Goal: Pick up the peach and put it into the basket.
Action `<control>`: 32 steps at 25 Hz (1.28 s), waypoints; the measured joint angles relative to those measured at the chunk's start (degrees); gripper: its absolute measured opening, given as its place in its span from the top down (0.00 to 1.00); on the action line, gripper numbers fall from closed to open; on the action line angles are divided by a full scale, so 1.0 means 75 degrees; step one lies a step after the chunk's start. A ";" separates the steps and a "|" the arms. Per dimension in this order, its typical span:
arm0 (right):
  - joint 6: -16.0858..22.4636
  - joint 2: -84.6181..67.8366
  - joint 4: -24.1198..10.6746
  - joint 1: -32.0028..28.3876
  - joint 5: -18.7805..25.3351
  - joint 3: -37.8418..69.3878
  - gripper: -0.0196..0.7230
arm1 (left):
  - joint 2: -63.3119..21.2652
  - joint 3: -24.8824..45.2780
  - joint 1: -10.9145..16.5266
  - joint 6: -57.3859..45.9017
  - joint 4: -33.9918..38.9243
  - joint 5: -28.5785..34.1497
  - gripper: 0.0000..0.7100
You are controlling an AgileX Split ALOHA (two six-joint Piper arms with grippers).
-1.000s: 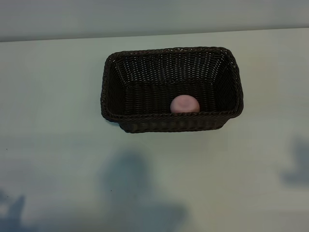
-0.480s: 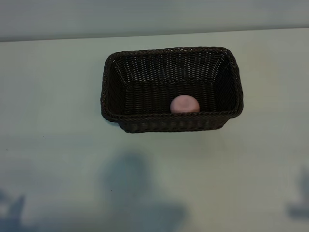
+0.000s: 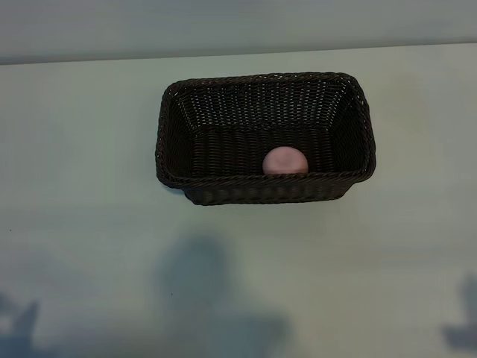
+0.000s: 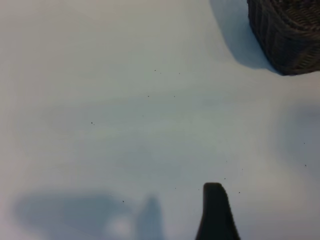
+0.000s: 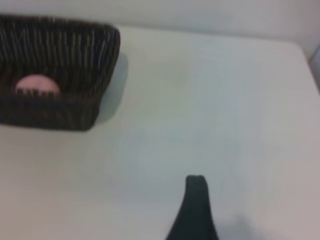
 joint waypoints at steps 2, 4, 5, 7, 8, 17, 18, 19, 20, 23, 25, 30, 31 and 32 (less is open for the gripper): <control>0.0000 0.0000 -0.0024 0.0000 0.0036 0.0249 0.20 | 0.0000 0.0000 0.0000 0.0000 0.0000 0.0000 0.30; 0.0000 0.0000 -0.0049 0.0000 0.0044 0.0440 0.20 | 0.0000 0.0000 0.0000 0.0000 0.0000 0.0000 0.30; 0.0000 0.0000 -0.0049 0.0000 0.0044 0.0535 0.20 | 0.0000 0.0000 0.0000 0.0000 0.0000 0.0000 0.30; 0.0000 0.0000 -0.0051 0.0000 0.0044 0.0736 0.20 | 0.0000 0.0000 0.0000 0.0000 0.0000 0.0000 0.30; 0.0000 0.0000 -0.0058 0.0000 0.0044 0.0806 0.20 | 0.0000 0.0000 0.0000 0.0000 0.0000 0.0000 0.30; 0.0181 0.0000 -0.0064 0.0000 -0.0149 0.0970 0.21 | 0.0000 0.0000 0.0000 0.0000 0.0000 0.0000 0.30; 0.0287 0.0000 -0.0054 0.0000 -0.0273 0.1033 0.21 | 0.0000 0.0000 0.0000 0.0000 0.0000 0.0000 0.30; 0.0380 0.0000 -0.0047 0.0000 -0.0328 0.1076 0.21 | 0.0000 0.0000 0.0000 0.0000 0.0000 0.0000 0.30; 0.0438 0.0000 -0.0056 0.0000 -0.0341 0.1078 0.22 | 0.0000 0.0000 0.0000 0.0000 0.0000 0.0000 0.30; 0.0567 0.0000 -0.0163 0.0000 -0.0410 0.1078 0.22 | 0.0000 0.0000 0.0000 0.0000 0.0000 0.0000 0.30; 0.0581 0.0000 -0.0264 0.0000 -0.0427 0.1078 0.22 | 0.0000 0.0000 0.0000 0.0000 0.0000 0.0000 0.30; 0.0605 0.0000 -0.0326 0.0000 -0.0433 0.1078 0.22 | 0.0000 0.0000 0.0000 0.0000 0.0000 0.0000 0.30; 0.0605 0.0000 -0.0333 0.0000 -0.0432 0.1078 0.22 | 0.0000 0.0000 0.0000 0.0000 0.0000 0.0000 0.30; 0.0605 0.0000 -0.0333 0.0000 -0.0432 0.1078 0.22 | 0.0000 0.0000 0.0000 0.0000 0.0000 0.0000 0.30</control>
